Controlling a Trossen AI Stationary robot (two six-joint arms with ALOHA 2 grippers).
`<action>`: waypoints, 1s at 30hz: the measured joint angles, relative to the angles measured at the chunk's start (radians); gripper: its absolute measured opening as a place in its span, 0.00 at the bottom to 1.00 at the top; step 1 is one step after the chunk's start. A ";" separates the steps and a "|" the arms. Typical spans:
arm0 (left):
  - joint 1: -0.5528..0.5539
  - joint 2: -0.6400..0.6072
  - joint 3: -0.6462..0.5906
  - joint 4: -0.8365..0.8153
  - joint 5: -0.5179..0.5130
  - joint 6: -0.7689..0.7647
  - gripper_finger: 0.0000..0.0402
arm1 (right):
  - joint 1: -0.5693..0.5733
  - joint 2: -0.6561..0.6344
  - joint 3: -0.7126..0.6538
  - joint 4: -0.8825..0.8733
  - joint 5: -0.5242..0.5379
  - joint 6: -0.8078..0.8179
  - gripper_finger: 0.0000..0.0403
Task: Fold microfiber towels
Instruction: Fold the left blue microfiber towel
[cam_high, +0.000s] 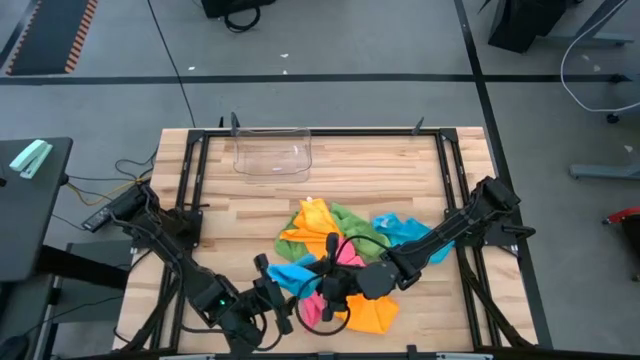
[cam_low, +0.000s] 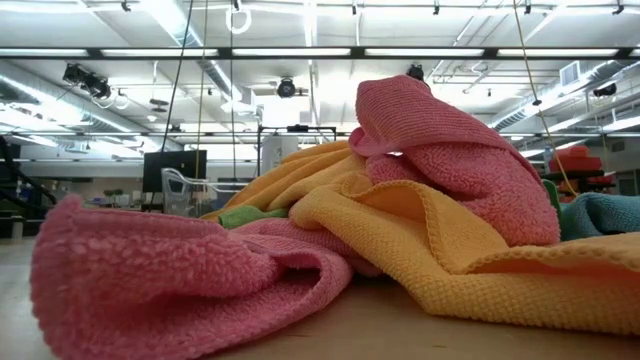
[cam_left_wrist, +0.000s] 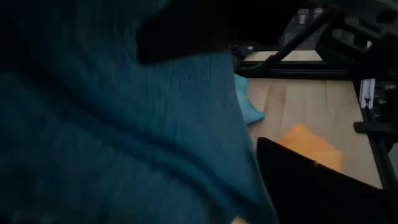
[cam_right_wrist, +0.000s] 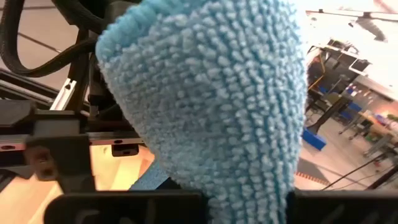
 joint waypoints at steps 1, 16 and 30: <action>0.000 0.000 0.000 0.000 0.000 0.018 0.54 | 0.000 -0.001 0.000 0.001 0.006 -0.011 0.06; -0.018 -0.055 0.000 -0.089 0.006 0.051 0.05 | 0.025 -0.024 0.000 -0.053 -0.028 -0.243 0.08; 0.003 -0.058 0.000 -0.127 0.116 -0.029 0.08 | 0.000 -0.028 0.000 -0.035 -0.111 -0.425 0.21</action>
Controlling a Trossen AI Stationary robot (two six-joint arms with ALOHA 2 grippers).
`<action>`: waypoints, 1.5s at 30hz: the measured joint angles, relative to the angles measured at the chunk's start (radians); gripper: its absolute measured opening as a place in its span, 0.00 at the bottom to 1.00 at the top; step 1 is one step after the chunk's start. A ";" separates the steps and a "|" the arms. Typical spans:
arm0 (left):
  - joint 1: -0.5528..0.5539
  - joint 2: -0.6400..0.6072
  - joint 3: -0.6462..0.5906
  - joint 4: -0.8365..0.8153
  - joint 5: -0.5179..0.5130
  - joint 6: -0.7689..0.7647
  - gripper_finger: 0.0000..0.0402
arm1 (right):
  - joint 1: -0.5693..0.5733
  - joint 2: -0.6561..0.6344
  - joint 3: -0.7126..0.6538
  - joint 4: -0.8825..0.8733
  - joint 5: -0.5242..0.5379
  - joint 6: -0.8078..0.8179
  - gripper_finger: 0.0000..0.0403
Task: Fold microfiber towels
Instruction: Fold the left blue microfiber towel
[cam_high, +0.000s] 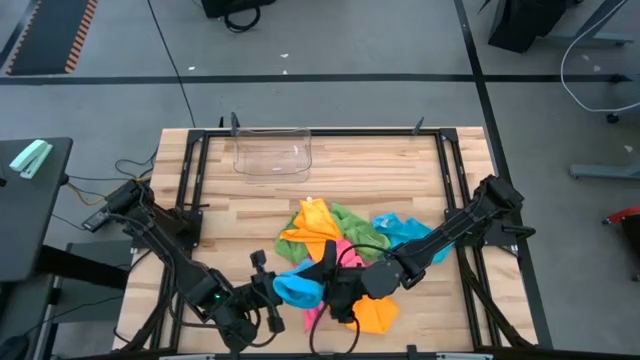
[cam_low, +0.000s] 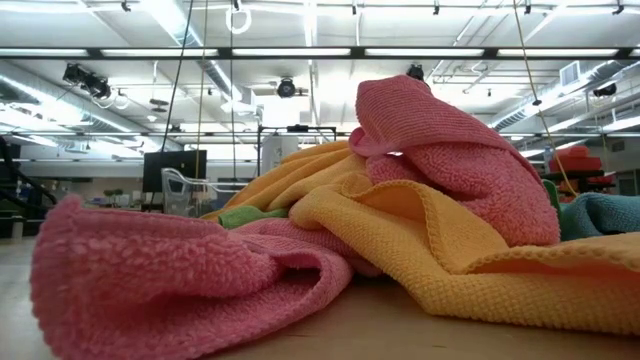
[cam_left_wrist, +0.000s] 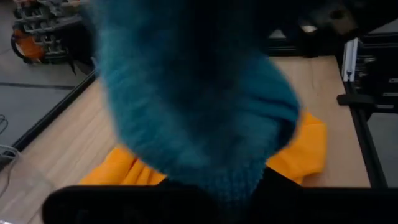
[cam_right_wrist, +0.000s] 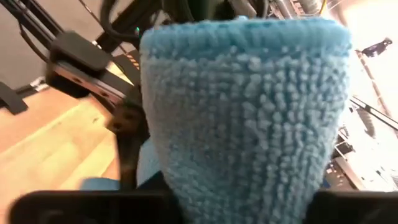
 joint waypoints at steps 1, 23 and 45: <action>0.000 0.000 0.000 0.000 0.007 -0.005 0.10 | -0.004 0.000 0.000 0.000 -0.001 -0.003 0.17; -0.134 0.002 -0.419 0.289 0.057 -0.522 0.07 | -0.166 0.282 -0.047 0.049 -0.321 0.516 0.06; -0.152 -0.016 -0.573 0.303 0.334 -1.382 0.11 | -0.282 0.428 -0.003 0.130 -0.420 0.794 0.06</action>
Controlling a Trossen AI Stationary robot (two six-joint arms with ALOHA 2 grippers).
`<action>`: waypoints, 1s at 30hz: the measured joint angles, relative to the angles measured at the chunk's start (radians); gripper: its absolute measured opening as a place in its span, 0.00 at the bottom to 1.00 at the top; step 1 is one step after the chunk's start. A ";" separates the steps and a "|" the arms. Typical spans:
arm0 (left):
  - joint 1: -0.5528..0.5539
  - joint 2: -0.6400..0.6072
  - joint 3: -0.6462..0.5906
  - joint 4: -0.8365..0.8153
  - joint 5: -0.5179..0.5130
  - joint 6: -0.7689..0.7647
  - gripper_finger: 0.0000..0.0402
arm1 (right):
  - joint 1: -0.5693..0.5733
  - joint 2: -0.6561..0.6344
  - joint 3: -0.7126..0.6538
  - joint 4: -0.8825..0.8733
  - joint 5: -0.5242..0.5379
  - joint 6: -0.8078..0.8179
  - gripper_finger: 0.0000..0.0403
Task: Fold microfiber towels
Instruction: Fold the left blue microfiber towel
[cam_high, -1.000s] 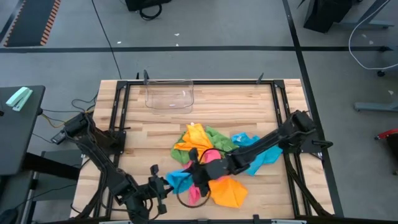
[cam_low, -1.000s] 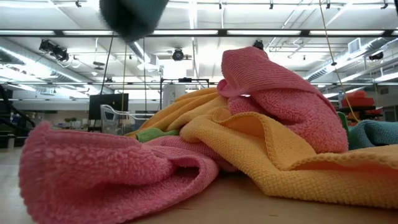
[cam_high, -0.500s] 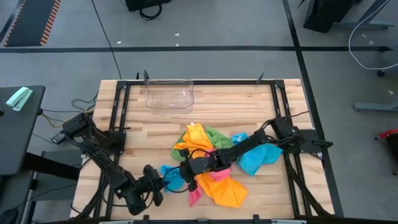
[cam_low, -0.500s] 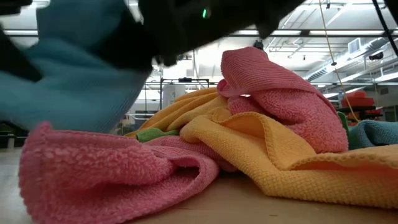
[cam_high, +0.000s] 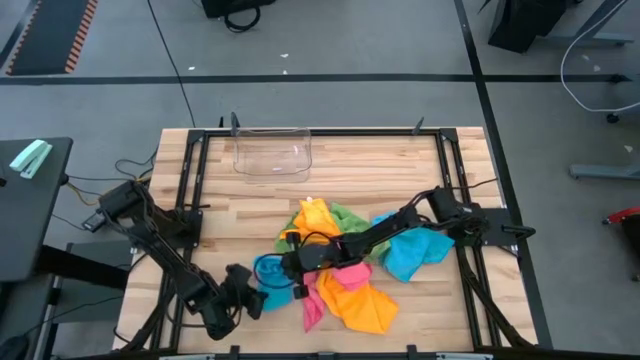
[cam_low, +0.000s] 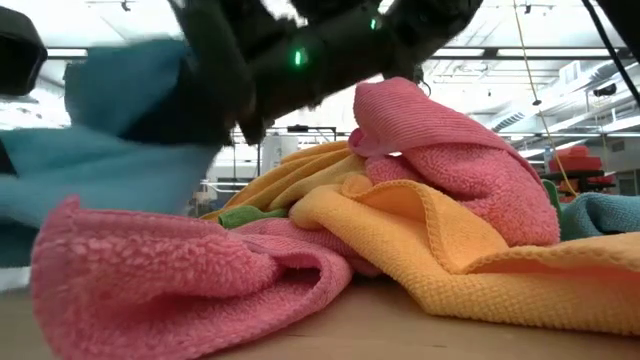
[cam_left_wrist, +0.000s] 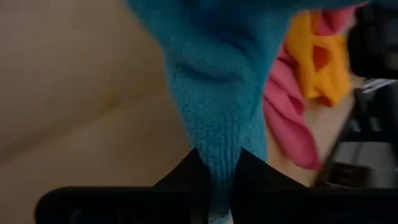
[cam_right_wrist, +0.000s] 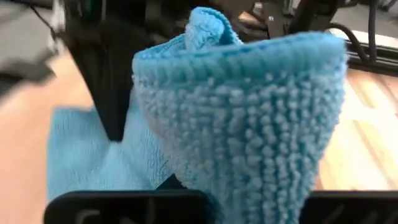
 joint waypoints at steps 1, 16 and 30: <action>0.000 -0.007 0.000 0.016 0.005 0.000 0.12 | 0.001 -0.009 0.001 -0.002 -0.005 0.027 0.06; -0.005 -0.030 0.001 0.112 0.006 0.105 0.07 | 0.036 -0.005 0.010 -0.019 -0.110 0.177 0.06; 0.006 0.034 0.000 0.020 0.039 0.106 0.07 | -0.019 0.019 0.009 -0.065 -0.068 0.086 0.06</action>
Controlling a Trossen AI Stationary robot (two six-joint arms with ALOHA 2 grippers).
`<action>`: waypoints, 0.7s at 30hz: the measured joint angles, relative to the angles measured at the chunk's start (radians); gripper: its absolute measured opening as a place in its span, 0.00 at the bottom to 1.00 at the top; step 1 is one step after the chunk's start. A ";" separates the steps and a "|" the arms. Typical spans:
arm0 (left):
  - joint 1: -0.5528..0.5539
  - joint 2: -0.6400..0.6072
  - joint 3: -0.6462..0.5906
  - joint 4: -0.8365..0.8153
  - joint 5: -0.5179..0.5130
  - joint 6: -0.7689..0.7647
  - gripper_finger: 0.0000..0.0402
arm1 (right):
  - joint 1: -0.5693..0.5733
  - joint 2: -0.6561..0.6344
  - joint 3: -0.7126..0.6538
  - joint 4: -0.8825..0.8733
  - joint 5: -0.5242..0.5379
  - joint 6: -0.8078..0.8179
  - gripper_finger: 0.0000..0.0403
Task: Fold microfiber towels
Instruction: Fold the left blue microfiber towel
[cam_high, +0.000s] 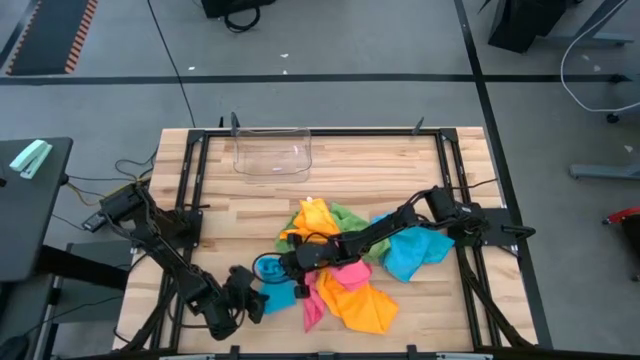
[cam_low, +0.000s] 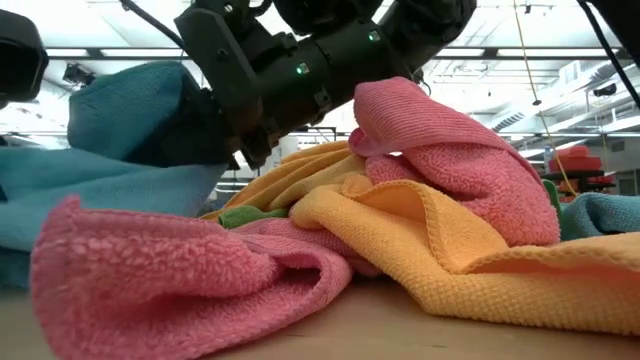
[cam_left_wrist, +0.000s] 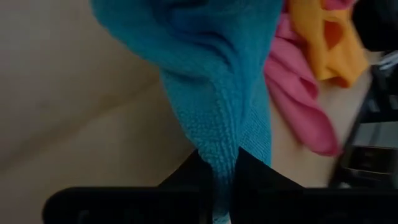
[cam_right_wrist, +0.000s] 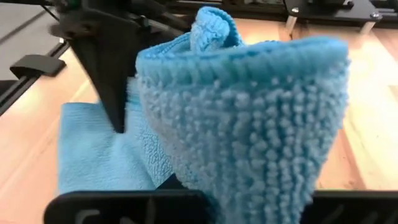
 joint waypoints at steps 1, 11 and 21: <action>0.000 0.000 0.000 -0.021 0.000 0.001 0.07 | -0.004 0.000 0.000 -0.003 0.000 -0.007 0.06; 0.017 -0.001 0.000 -0.121 0.016 0.152 0.15 | -0.034 0.000 0.000 -0.045 0.009 -0.054 0.06; 0.005 -0.152 0.001 -0.162 0.072 0.482 0.30 | -0.049 0.000 -0.001 -0.060 0.016 -0.085 0.06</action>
